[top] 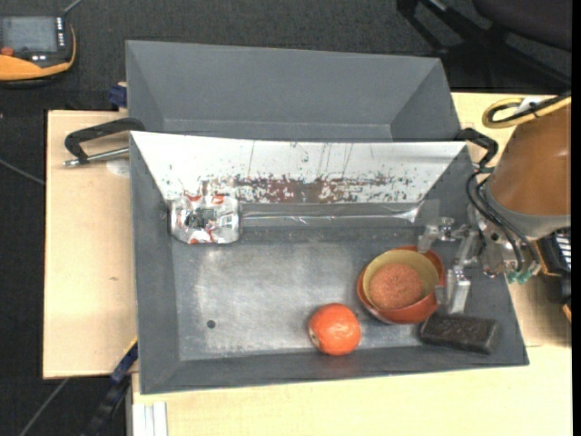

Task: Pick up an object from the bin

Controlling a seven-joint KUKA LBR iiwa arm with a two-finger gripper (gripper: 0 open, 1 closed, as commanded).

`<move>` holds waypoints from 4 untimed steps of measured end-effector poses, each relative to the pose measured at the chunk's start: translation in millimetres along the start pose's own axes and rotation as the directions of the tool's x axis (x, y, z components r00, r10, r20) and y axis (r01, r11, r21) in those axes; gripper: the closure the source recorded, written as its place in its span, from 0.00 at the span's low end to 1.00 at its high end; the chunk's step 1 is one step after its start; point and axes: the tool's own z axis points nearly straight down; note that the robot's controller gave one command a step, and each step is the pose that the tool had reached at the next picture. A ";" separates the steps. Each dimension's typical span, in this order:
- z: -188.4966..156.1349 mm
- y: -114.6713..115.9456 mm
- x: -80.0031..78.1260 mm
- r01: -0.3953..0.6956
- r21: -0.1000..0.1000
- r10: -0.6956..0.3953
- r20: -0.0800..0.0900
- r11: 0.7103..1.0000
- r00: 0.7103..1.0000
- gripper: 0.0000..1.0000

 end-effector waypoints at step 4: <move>69.4 84.0 -45.2 0.749 0.007 -0.749 0.017 0.662 0.662 0.00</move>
Offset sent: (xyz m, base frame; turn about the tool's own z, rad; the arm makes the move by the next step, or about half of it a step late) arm 0.0293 0.0566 -0.0611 -0.3531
